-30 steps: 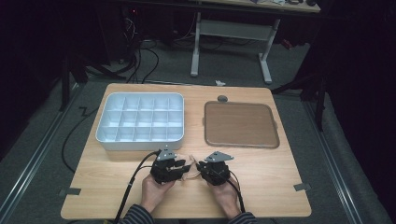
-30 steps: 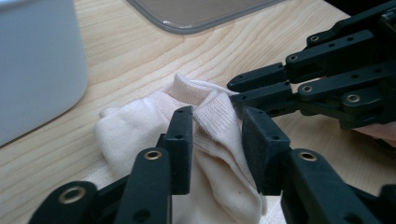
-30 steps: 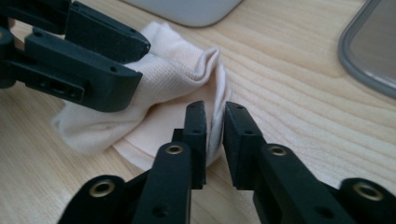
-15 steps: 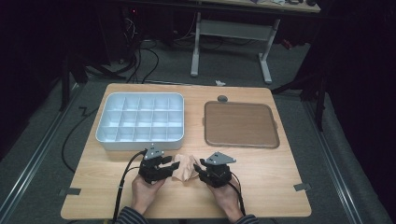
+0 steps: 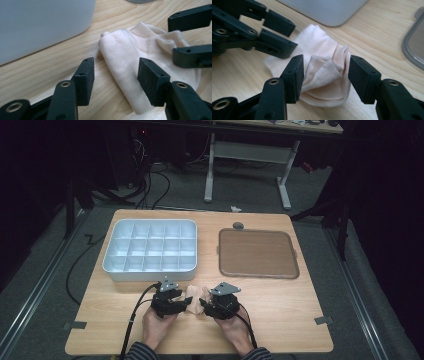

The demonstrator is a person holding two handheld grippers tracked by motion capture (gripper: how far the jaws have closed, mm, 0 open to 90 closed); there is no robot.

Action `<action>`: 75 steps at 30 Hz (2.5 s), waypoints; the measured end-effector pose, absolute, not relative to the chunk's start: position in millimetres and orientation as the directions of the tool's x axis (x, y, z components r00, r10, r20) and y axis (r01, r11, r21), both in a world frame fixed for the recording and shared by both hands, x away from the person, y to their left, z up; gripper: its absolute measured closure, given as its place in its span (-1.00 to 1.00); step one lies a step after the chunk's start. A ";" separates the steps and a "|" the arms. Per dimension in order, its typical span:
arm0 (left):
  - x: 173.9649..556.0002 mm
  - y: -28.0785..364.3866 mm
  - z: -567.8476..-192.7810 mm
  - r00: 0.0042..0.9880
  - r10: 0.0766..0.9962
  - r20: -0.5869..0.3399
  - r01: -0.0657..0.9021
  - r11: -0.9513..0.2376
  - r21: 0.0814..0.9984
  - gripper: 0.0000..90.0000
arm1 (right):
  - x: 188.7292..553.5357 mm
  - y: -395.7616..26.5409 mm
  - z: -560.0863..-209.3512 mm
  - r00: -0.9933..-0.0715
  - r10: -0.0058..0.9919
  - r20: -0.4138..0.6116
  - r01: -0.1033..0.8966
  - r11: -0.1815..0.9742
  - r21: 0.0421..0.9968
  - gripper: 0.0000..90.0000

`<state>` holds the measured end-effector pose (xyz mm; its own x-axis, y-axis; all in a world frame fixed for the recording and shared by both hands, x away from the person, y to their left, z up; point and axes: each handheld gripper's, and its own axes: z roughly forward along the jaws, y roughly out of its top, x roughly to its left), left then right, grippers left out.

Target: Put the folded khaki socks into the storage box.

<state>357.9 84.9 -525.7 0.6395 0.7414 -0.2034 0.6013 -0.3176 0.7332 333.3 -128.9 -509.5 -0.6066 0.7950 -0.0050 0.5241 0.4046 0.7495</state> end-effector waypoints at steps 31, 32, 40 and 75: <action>349.7 81.3 -530.8 0.662 0.738 -0.132 0.562 -0.372 0.739 0.08 | 342.2 -148.2 -527.1 -0.579 0.815 0.009 0.562 0.391 0.729 0.21; 349.2 80.9 -530.9 0.662 0.739 -0.127 0.560 -0.374 0.739 0.08 | 342.3 -148.5 -526.9 -0.579 0.815 0.010 0.563 0.391 0.728 0.20; 348.9 87.5 -527.5 0.659 0.732 -0.173 0.577 -0.345 0.741 0.09 | 339.6 -150.1 -523.2 -0.576 0.817 0.027 0.556 0.367 0.745 0.24; 387.3 85.4 -503.9 0.626 0.738 -0.253 0.609 -0.260 0.749 0.01 | 321.7 -137.8 -507.8 -0.641 0.765 0.064 0.509 0.361 0.781 0.75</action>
<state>387.3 85.4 -503.9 0.6259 0.7376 -0.2533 0.6092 -0.2595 0.7494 321.7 -137.8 -507.8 -0.6407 0.7651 0.0641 0.5095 0.3612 0.7810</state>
